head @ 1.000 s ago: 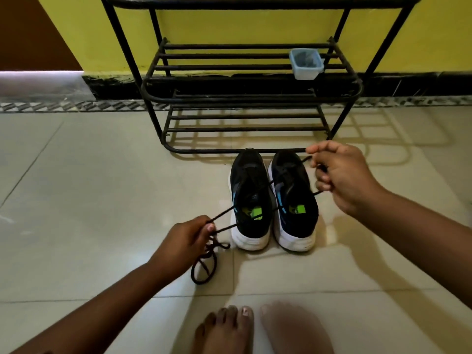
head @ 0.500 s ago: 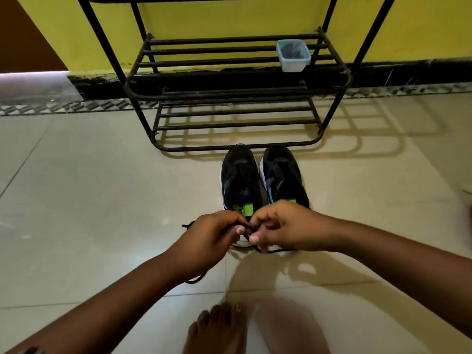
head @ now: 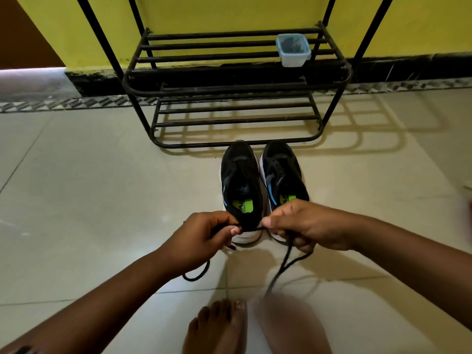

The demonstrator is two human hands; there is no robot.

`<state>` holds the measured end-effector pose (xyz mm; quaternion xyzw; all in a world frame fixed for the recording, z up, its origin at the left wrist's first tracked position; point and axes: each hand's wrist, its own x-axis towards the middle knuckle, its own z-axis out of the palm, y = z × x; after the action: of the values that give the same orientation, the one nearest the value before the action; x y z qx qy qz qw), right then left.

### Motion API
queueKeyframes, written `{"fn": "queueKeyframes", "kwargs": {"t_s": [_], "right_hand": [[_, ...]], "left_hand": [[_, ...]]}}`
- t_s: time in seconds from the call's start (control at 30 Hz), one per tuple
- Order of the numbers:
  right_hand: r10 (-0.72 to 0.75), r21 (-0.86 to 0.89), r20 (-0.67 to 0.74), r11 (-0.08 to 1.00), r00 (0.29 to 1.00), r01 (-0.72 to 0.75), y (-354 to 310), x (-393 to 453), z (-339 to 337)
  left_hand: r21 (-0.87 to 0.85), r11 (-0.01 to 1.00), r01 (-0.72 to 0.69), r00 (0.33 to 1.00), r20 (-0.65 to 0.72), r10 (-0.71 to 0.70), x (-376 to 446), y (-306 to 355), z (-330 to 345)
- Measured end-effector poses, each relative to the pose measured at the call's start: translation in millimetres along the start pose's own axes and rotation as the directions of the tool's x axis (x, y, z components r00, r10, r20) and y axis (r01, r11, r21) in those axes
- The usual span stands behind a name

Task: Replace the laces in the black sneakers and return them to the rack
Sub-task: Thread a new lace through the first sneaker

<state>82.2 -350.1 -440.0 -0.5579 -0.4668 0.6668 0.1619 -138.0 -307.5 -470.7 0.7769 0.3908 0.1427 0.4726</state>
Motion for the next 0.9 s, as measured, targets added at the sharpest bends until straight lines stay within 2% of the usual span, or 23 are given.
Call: {"fn": "queueKeyframes", "kwargs": {"t_s": [0.13,0.3,0.33,0.43,0.47,0.53,0.63,0.73,0.8,0.83,0.87,0.9], "right_hand": [[0.003,0.026,-0.111,1.0,0.994,0.0,-5,-6,-22],[0.039,-0.087,-0.103,0.995,0.994,-0.048,-1,-10,-36],[0.048,-0.11,-0.098,0.992,0.994,-0.059,0,-11,-36],[0.077,-0.155,-0.063,0.984,0.995,-0.086,1,-12,-41],[0.088,-0.15,-0.044,0.984,0.995,-0.094,1,-13,-46],[0.115,-0.135,-0.04,0.984,0.993,-0.119,5,-14,-53],[0.241,-0.305,-0.09,0.917,0.966,-0.257,16,-11,-63],[0.332,-0.562,-0.157,0.745,0.93,-0.36,37,-9,-67],[0.241,-0.719,-0.271,0.593,0.932,-0.362,59,4,-48],[0.121,-0.674,-0.419,0.623,0.9,-0.398,77,-2,-29],[0.164,-0.61,-0.422,0.677,0.892,-0.412,103,-6,5],[0.115,-0.647,-0.369,0.68,0.922,-0.344,134,-2,49]], "left_hand": [[0.262,0.964,0.054,0.997,0.039,-0.067,-6,-29,-11],[0.446,0.877,0.179,0.979,0.005,-0.202,-14,-58,-22],[0.514,0.834,0.2,0.974,-0.011,-0.226,-13,-61,-23],[0.758,0.613,0.223,0.955,-0.042,-0.295,-11,-69,-31],[0.79,0.56,0.251,0.938,-0.056,-0.341,-12,-72,-36],[0.78,0.522,0.344,0.893,-0.099,-0.439,-13,-79,-45],[0.68,0.59,0.436,0.859,-0.119,-0.498,-15,-80,-46],[0.501,0.774,0.389,0.904,-0.045,-0.425,-12,-69,-33],[0.392,0.854,0.341,0.924,0.028,-0.382,-10,-59,-25],[0.363,0.872,0.328,0.926,0.058,-0.372,-9,-55,-21],[0.353,0.88,0.317,0.928,0.077,-0.365,-8,-52,-19],[0.352,0.886,0.303,0.932,0.083,-0.352,-7,-49,-16]]}}
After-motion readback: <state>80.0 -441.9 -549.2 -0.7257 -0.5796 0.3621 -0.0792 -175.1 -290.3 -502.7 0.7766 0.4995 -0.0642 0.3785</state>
